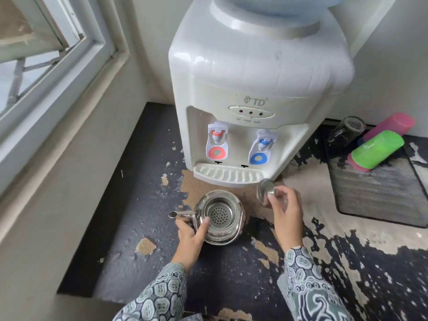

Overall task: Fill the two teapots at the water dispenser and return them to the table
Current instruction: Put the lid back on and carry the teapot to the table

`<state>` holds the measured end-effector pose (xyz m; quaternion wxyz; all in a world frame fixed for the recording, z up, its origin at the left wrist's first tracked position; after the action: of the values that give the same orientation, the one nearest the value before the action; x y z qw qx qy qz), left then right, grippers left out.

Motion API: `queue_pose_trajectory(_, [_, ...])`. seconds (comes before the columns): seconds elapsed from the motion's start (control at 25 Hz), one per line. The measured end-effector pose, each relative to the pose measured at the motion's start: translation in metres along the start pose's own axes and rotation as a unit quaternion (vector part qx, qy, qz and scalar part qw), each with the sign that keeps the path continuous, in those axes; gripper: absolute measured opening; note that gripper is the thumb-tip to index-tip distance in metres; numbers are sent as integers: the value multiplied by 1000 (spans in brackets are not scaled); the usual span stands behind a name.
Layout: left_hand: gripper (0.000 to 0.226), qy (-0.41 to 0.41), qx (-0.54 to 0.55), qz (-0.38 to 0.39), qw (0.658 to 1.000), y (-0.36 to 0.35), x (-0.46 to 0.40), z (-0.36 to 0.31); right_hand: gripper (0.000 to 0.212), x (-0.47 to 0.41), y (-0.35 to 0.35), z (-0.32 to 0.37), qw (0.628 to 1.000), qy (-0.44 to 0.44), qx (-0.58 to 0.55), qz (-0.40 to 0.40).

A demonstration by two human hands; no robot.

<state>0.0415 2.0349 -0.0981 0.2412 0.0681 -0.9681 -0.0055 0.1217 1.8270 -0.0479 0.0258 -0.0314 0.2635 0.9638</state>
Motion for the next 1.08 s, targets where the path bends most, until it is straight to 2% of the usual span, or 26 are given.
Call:
queue_pose_trajectory(0.08, [39,-6,6,-1,1000,-1,2,-3,18,2,-15,26,997,39,-63,15])
queue_pose_trajectory(0.24, [42,-22,25,15,999,2,3,1,23,9,-42,44,985,37,-152,71])
queue_pose_trajectory(0.32, [33,-47,29,27,998,4,8,3,20,14,-46,42,983,40,-155,88])
queue_pose_trajectory(0.44, [26,-54,29,26,998,3,12,6,18,25,-47,38,986,99,-69,118])
queue_pose_trajectory(0.64, [35,-55,32,-4,998,1,9,7,24,43,-55,42,959,211,74,173])
queue_pose_trajectory(0.88, [30,-41,7,-37,998,-1,2,10,31,36,-57,37,959,161,99,212])
queue_pose_trajectory(1.08, [33,-37,-2,-54,998,0,5,9,34,35,-61,38,951,168,157,208])
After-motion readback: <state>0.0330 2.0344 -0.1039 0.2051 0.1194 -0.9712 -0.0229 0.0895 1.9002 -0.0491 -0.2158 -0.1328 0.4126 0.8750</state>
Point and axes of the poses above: each hand's wrist, its own x-axis away from the middle knuckle, its own y-axis out of the back of the hand, z = x × y, the point moved 2 cm from there along -x, towards the middle knuckle, and after that the axes turned 8 degrees about z, right-handed, at the moved point
